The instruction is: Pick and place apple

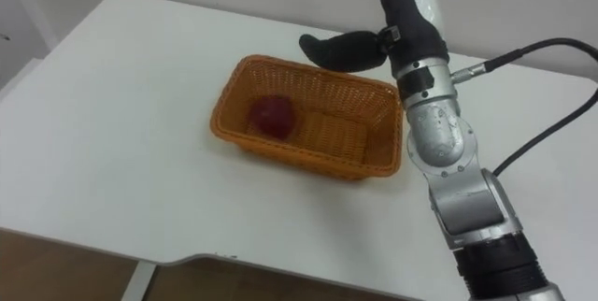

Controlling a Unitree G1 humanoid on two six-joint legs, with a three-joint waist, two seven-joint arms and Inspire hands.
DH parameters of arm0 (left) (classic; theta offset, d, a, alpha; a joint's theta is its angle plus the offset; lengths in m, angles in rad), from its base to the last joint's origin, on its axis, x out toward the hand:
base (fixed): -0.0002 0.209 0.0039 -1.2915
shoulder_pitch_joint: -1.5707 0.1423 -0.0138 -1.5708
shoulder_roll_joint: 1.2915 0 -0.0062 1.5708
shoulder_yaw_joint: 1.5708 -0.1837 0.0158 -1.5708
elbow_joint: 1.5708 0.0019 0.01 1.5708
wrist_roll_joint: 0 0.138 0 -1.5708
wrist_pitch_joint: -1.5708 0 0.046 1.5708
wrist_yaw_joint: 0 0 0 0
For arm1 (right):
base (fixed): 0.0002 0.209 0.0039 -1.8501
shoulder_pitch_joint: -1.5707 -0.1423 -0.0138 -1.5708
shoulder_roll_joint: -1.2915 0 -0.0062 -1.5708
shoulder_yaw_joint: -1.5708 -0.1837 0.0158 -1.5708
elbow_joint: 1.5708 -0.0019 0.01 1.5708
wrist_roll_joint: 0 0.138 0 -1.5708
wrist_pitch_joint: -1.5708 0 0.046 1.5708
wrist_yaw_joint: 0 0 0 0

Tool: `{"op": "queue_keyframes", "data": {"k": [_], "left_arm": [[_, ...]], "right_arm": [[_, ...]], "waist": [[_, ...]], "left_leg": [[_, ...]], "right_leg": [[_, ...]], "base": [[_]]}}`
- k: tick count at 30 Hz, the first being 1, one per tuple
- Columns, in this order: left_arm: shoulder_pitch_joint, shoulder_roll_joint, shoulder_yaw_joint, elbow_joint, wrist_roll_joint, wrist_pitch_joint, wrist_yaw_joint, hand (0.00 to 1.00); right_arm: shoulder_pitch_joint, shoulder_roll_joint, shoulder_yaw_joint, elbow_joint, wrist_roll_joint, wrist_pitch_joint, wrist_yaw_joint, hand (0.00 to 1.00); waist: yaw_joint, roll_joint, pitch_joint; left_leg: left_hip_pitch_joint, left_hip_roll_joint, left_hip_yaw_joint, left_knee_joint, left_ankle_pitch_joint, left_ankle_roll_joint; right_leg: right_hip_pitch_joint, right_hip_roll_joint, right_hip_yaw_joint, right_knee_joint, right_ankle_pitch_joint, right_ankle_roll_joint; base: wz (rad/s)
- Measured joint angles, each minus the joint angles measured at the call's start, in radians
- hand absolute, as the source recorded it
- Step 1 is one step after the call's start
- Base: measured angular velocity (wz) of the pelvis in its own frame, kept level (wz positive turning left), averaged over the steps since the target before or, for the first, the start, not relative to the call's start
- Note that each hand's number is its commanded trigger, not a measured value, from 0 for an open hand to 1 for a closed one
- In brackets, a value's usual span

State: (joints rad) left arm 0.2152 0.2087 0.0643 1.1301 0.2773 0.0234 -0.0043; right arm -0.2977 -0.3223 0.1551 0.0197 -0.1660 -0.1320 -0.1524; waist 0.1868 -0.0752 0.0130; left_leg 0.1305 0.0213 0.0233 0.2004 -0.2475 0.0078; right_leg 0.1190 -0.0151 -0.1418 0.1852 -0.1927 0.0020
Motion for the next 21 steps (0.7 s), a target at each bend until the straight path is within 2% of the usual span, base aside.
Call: {"op": "queue_keyframes", "data": {"k": [3, 4, 5, 9, 11, 12, 13, 17, 19, 20, 21], "left_arm": [[0.007, 0.001, 0.000, 0.000, 0.000, 0.003, 0.005, 0.00], [0.011, 0.001, 0.000, 0.000, 0.000, 0.003, 0.007, 0.00], [0.015, 0.001, 0.000, 0.000, 0.000, 0.003, 0.008, 0.00], [0.038, 0.002, 0.002, -0.001, -0.007, 0.003, 0.016, 0.00], [0.045, 0.001, 0.013, -0.004, -0.002, 0.000, 0.022, 0.00], [0.054, 0.000, 0.016, -0.009, -0.002, -0.001, 0.025, 0.00], [0.059, -0.001, 0.017, -0.010, -0.002, -0.002, 0.029, 0.00], [0.070, 0.000, 0.046, -0.012, -0.010, -0.003, 0.056, 0.00], [0.081, 0.000, 0.073, -0.012, -0.011, -0.005, 0.060, 0.00], [0.091, 0.000, 0.092, -0.015, -0.010, -0.008, 0.064, 0.00], [0.095, 0.000, 0.100, -0.015, -0.010, -0.008, 0.066, 0.00]], "right_arm": [[0.002, -0.003, -0.003, 0.000, 0.002, 0.000, -0.026, 0.00], [0.003, -0.007, -0.004, 0.000, 0.006, 0.000, -0.036, 0.00], [0.003, -0.009, -0.005, 0.000, 0.007, 0.000, -0.042, 0.00], [0.017, -0.024, -0.057, 0.000, 0.008, -0.002, -0.098, 0.00], [0.049, -0.031, -0.107, -0.001, 0.006, -0.002, -0.118, 0.00], [0.064, -0.032, -0.149, -0.002, 0.000, -0.003, -0.131, 0.00], [0.077, -0.035, -0.198, -0.002, 0.001, -0.007, -0.160, 0.00], [0.123, -0.088, -0.351, 0.007, 0.050, -0.011, -0.287, 0.00], [0.156, -0.096, -0.431, 0.014, 0.067, -0.011, -0.339, 0.00], [0.172, -0.097, -0.484, 0.029, 0.077, -0.012, -0.377, 0.00], [0.172, -0.099, -0.506, 0.045, 0.083, -0.012, -0.396, 0.00]], "waist": [[-0.026, 0.001, -0.0027], [-0.038, 0.003, -0.0112], [-0.042, 0.002, -0.0164], [-0.079, 0.015, -0.0167], [-0.086, 0.016, -0.0169], [-0.103, 0.015, -0.0173], [-0.113, 0.014, -0.0177], [-0.157, 0.013, -0.0176], [-0.161, 0.013, -0.0160], [-0.181, 0.009, -0.0162], [-0.185, 0.007, -0.0154]], "left_leg": [[-0.009, -0.001, -0.006, 0.005, 0.000, 0.000], [-0.016, -0.001, -0.006, 0.005, 0.000, 0.000], [-0.017, -0.001, -0.005, 0.005, 0.000, 0.000], [-0.006, -0.001, -0.005, 0.003, 0.000, 0.000], [0.005, 0.001, -0.002, -0.002, 0.000, 0.000], [0.005, 0.001, -0.002, -0.001, 0.000, 0.000], [0.004, 0.001, -0.001, -0.001, 0.000, 0.000], [0.010, 0.000, 0.006, -0.004, 0.000, 0.000], [0.024, 0.002, 0.017, -0.008, 0.000, 0.000], [0.027, 0.003, 0.018, -0.012, 0.000, 0.000], [0.027, 0.003, 0.018, -0.012, 0.000, -0.001]], "right_leg": [[-0.003, -0.002, -0.012, 0.000, 0.000, 0.000], [-0.012, -0.002, -0.012, 0.001, 0.000, 0.000], [-0.015, -0.002, -0.011, 0.002, 0.000, 0.000], [-0.006, -0.003, -0.010, -0.001, 0.000, 0.000], [0.002, -0.001, -0.007, -0.002, 0.000, 0.000], [0.002, -0.001, -0.008, -0.001, 0.000, 0.000], [0.000, -0.001, -0.007, -0.001, 0.000, 0.000], [0.001, -0.001, 0.001, -0.001, 0.000, 0.000], [0.004, 0.000, 0.006, 0.000, 0.000, 0.000], [0.005, 0.001, 0.006, 0.000, 0.000, 0.000], [0.003, 0.001, 0.006, 0.001, 0.000, 0.000]], "base": [[0.08], [0.00], [-0.03], [0.00], [-0.02], [0.00], [0.00], [-0.05], [-0.16], [-0.07], [-0.05]]}}
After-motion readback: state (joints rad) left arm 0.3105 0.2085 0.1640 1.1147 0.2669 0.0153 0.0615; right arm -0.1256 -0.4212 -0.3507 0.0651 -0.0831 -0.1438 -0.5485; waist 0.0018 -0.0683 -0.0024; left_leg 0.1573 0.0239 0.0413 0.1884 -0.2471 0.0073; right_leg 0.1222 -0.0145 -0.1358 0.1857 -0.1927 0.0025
